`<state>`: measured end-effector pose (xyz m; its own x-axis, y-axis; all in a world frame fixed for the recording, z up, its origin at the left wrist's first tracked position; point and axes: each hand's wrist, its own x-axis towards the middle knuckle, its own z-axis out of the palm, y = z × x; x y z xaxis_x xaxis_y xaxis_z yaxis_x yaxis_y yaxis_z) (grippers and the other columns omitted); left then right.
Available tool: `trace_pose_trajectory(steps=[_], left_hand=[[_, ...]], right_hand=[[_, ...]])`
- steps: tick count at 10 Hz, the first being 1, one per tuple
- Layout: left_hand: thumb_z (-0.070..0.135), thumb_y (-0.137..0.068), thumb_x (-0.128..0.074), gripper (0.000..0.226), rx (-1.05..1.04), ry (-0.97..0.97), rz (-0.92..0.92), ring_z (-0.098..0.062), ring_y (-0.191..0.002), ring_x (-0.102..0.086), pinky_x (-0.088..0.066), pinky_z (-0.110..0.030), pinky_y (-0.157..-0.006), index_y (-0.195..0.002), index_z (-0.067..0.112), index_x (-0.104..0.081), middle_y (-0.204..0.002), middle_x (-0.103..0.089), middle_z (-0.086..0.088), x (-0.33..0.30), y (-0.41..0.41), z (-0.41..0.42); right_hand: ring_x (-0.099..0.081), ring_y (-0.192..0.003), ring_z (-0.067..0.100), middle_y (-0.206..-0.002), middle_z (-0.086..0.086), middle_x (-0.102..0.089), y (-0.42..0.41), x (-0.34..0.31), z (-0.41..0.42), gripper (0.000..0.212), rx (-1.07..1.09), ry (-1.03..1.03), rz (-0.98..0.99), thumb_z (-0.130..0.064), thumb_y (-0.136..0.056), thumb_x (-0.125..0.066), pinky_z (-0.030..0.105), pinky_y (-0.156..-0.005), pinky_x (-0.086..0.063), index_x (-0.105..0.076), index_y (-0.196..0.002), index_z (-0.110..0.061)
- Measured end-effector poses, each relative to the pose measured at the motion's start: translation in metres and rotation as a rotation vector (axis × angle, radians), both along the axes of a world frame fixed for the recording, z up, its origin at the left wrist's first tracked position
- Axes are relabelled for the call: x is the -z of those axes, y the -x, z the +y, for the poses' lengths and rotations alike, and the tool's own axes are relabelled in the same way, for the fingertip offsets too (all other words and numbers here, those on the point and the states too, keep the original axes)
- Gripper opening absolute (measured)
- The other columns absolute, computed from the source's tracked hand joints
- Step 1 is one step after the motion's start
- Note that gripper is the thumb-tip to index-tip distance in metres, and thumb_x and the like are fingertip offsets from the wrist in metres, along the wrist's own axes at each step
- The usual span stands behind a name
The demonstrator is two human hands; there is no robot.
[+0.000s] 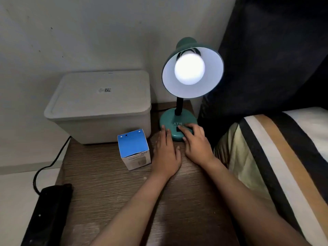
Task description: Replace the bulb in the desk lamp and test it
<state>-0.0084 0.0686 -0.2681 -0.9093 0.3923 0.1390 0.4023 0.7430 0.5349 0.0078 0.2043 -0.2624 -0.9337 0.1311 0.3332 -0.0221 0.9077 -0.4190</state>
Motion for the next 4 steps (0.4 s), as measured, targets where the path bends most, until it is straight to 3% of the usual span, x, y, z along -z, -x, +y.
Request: trace_pose_trajectory(steps=[1,2,3,4], left_hand=[[0.024,-0.088,-0.047,0.066,0.007,-0.012,-0.005,-0.03,-0.142,-0.022,-0.025,-0.044,-0.115,-0.145,0.004,-0.02,-0.158,-0.009,-0.015,0.001,0.001,0.0],[0.023,-0.089,-0.047,0.066,0.021,-0.017,-0.031,-0.031,-0.142,-0.021,-0.024,-0.045,-0.115,-0.145,0.004,-0.019,-0.158,-0.009,-0.016,0.001,0.0,0.0],[0.02,-0.088,-0.05,0.074,-0.011,-0.027,-0.099,-0.031,-0.146,-0.009,-0.007,-0.038,-0.119,-0.147,0.001,-0.01,-0.158,-0.002,-0.016,-0.009,0.0,-0.002],[0.022,-0.088,-0.05,0.079,0.004,-0.126,-0.126,-0.029,-0.147,0.001,-0.001,-0.033,-0.119,-0.147,0.002,-0.001,-0.158,0.004,-0.015,-0.019,-0.023,-0.005]], right_hand=[[-0.048,-0.115,0.032,-0.125,0.013,-0.051,0.0,-0.002,-0.002,0.046,0.015,-0.065,-0.018,-0.013,-0.086,-0.056,0.044,-0.086,-0.052,-0.052,-0.132,-0.018],[-0.045,-0.121,0.032,-0.132,0.014,-0.048,-0.005,0.003,-0.003,0.053,-0.015,0.063,-0.03,-0.003,-0.087,-0.053,0.044,-0.097,-0.046,-0.045,-0.138,-0.017],[-0.047,-0.125,0.027,-0.133,0.016,-0.05,-0.023,-0.023,-0.014,0.052,0.049,0.335,0.084,0.006,-0.087,-0.046,0.03,-0.107,-0.036,-0.045,-0.137,-0.009],[-0.056,-0.103,0.014,-0.108,0.018,-0.061,-0.058,-0.074,-0.029,0.027,0.221,0.347,0.554,0.004,-0.088,-0.055,0.022,-0.091,-0.046,-0.062,-0.115,0.002]])
